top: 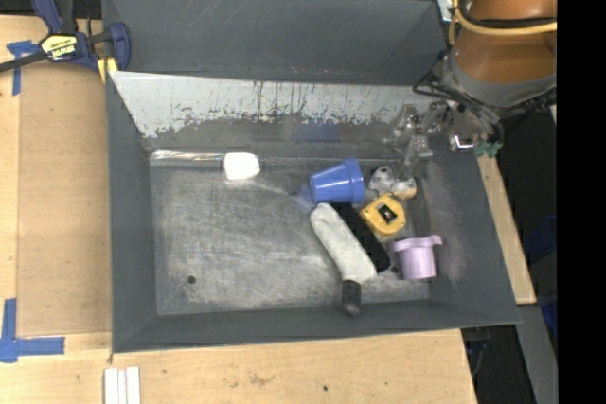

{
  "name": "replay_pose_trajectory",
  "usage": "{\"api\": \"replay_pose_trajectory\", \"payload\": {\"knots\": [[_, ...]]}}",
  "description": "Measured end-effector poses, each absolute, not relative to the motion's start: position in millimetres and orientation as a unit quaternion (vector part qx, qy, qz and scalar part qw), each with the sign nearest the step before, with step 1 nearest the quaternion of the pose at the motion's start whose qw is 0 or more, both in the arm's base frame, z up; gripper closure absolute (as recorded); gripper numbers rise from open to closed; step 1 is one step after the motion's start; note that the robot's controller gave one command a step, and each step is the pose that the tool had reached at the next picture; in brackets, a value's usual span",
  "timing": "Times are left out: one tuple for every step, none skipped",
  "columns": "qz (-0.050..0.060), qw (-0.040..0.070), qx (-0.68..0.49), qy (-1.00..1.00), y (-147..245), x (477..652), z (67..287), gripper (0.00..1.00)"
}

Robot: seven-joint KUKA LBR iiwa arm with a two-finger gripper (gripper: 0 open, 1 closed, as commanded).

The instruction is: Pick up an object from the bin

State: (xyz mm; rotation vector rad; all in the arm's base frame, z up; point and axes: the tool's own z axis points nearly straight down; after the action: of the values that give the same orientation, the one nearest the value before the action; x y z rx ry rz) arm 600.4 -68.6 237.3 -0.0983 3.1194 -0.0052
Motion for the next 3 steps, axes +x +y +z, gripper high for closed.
{"api": "replay_pose_trajectory", "payload": {"knots": [[0.000, 0.001, -0.149, 0.989, -51.4, 588.3, 194.1, 1.00], [0.001, 0.001, -0.198, 0.980, -23.5, 600.2, 147.4, 0.00], [0.000, 0.002, -0.198, 0.980, -24.2, 600.8, 148.5, 0.00]]}}
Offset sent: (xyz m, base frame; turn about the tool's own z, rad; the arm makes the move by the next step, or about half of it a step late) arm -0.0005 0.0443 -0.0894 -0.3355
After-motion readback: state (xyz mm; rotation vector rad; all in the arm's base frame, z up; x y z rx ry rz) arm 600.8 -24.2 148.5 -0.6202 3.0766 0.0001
